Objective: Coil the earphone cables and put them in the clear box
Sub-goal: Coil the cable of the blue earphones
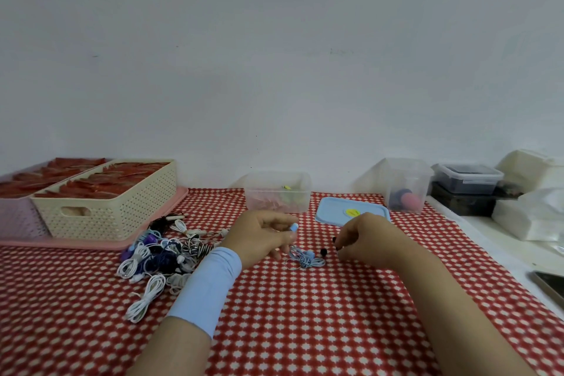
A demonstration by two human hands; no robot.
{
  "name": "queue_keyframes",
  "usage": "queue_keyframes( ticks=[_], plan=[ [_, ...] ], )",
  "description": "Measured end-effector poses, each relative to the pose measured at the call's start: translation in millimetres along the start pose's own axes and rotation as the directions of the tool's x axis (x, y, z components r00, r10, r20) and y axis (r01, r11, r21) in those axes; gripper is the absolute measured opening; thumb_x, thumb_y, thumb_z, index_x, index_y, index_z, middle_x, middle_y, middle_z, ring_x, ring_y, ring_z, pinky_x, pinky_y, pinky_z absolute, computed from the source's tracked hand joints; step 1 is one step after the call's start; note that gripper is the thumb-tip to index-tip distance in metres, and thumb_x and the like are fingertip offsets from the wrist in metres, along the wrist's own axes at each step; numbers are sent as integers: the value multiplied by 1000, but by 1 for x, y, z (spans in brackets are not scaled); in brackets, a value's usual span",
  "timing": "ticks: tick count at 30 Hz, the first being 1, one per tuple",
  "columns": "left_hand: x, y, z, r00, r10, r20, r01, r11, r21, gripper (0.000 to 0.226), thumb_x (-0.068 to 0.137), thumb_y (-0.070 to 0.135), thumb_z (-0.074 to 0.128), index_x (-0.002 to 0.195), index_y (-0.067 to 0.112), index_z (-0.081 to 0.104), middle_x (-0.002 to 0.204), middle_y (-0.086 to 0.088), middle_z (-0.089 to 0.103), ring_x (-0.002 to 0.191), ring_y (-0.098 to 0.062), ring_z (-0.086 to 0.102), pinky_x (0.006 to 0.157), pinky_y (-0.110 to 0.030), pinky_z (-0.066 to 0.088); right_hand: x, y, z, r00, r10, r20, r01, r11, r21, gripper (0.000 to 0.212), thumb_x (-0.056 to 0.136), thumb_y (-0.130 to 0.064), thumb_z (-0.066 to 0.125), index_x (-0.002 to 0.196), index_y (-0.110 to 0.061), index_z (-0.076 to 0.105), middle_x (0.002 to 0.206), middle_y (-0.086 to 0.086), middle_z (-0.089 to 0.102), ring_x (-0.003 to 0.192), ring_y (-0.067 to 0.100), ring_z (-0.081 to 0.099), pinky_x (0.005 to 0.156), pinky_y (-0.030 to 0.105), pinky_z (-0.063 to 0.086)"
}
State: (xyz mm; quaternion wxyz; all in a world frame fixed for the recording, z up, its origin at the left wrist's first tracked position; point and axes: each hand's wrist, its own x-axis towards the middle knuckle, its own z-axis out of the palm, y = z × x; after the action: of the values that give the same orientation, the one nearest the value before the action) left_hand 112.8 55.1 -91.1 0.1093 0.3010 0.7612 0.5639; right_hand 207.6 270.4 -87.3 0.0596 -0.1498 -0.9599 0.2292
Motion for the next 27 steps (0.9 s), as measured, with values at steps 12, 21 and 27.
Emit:
queue_keyframes(
  ticks=[12,21,27],
  plan=[
    [4,-7,-8,998,-43,-50,52,980,190,23,80,11,79,97,25,73,90,4,73,68,-11,71,59,-18,52,4,-8,9,997,-33,-63,32,999,-22,21,94,-20,60,98,-27,79,95,-11,75,86,8,66,83,30,58],
    [12,-16,-4,994,-96,-54,106,709,697,34,97,34,52,130,32,61,142,9,53,131,-15,47,112,-41,37,8,-14,18,988,-62,-138,94,968,234,9,95,-23,67,90,-23,74,86,-9,70,63,4,62,59,16,48],
    [7,5,27,978,209,-4,-140,672,727,21,94,39,54,104,36,72,114,14,64,114,-11,52,95,-30,45,7,-16,21,979,-73,-188,139,920,367,16,95,-13,68,86,-25,72,75,-12,69,49,-11,55,60,13,43]
  ],
)
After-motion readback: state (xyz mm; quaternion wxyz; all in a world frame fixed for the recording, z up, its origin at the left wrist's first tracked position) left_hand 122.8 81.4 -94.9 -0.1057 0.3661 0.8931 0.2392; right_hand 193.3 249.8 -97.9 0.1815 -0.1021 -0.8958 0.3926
